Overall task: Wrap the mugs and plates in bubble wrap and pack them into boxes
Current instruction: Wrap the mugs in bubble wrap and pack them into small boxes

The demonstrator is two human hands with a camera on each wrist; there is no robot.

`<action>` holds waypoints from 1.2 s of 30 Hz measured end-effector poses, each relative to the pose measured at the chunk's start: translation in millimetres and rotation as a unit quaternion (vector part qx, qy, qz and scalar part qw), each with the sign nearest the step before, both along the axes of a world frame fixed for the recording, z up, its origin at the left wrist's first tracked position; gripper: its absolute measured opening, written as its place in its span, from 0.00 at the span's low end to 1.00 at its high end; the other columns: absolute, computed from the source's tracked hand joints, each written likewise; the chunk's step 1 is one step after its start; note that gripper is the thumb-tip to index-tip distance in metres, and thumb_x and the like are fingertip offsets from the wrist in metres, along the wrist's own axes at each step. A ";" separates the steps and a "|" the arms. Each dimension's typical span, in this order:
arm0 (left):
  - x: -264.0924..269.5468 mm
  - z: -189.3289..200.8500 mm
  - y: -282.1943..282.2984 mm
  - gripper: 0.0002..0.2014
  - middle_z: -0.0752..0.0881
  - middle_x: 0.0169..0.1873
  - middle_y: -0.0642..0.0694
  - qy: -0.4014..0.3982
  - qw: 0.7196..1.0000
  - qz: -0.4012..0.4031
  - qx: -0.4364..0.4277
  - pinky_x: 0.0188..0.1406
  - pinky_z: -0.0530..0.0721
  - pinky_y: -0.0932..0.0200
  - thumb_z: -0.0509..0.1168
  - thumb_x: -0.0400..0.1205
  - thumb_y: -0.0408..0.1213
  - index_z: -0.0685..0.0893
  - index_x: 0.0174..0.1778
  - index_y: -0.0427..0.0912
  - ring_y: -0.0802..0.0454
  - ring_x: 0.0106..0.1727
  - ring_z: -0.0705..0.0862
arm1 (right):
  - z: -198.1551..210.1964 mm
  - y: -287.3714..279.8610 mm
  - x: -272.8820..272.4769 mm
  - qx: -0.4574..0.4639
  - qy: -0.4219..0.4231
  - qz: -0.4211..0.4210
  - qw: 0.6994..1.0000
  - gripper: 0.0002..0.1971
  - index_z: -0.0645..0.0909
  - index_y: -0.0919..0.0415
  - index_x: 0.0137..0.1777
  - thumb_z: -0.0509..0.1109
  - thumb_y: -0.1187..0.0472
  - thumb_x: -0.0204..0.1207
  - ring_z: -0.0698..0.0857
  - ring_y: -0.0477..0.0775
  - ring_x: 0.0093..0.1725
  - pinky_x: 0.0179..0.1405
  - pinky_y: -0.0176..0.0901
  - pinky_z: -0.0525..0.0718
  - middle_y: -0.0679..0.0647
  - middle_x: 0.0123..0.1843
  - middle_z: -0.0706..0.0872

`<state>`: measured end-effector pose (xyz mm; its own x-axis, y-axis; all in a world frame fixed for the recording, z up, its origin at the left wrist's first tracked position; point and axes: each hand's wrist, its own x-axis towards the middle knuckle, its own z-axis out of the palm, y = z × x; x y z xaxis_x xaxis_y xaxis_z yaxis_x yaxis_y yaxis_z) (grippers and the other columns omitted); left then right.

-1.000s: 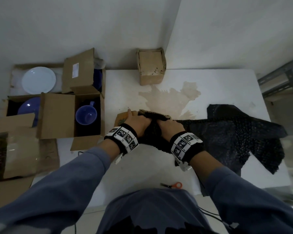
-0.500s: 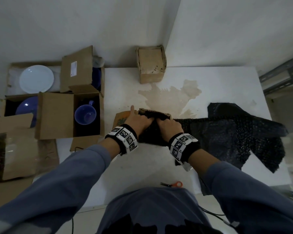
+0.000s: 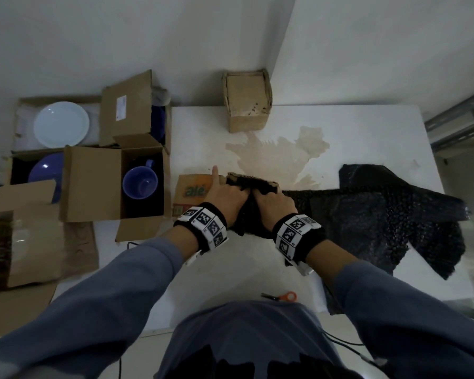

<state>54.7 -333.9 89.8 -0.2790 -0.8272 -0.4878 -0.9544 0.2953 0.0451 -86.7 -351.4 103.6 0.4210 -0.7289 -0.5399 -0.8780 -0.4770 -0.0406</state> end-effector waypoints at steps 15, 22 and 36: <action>13.6 41.3 6.1 0.19 0.86 0.60 0.49 0.117 0.990 0.045 -0.071 0.67 0.73 0.40 0.62 0.80 0.37 0.78 0.67 0.52 0.44 0.59 0.84 | 31.0 -7.4 -28.6 -0.077 -0.164 -0.007 0.983 0.12 0.79 0.53 0.58 0.66 0.58 0.75 0.84 0.64 0.44 0.37 0.50 0.81 0.54 0.52 0.83; -2.8 34.0 30.7 0.13 0.84 0.55 0.48 0.227 0.961 0.114 0.109 0.46 0.87 0.49 0.66 0.79 0.34 0.83 0.57 0.53 0.46 0.53 0.85 | 3.5 10.4 -41.4 -0.061 -0.243 -0.112 0.962 0.13 0.80 0.55 0.54 0.76 0.60 0.70 0.82 0.59 0.41 0.41 0.53 0.85 0.51 0.55 0.72; -35.6 16.8 -6.7 0.24 0.80 0.59 0.43 0.070 0.991 0.071 0.087 0.49 0.81 0.50 0.66 0.78 0.53 0.76 0.67 0.44 0.42 0.57 0.82 | -21.9 24.1 -70.3 -0.020 -0.439 -0.224 0.870 0.14 0.82 0.54 0.54 0.77 0.68 0.72 0.80 0.40 0.32 0.36 0.24 0.78 0.46 0.46 0.76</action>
<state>19.1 -340.6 106.5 -0.2406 -0.7700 -0.5909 -0.9667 0.1352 0.2175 -157.0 -327.3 81.7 0.3260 -0.9372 -0.1237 -0.6152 -0.1110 -0.7805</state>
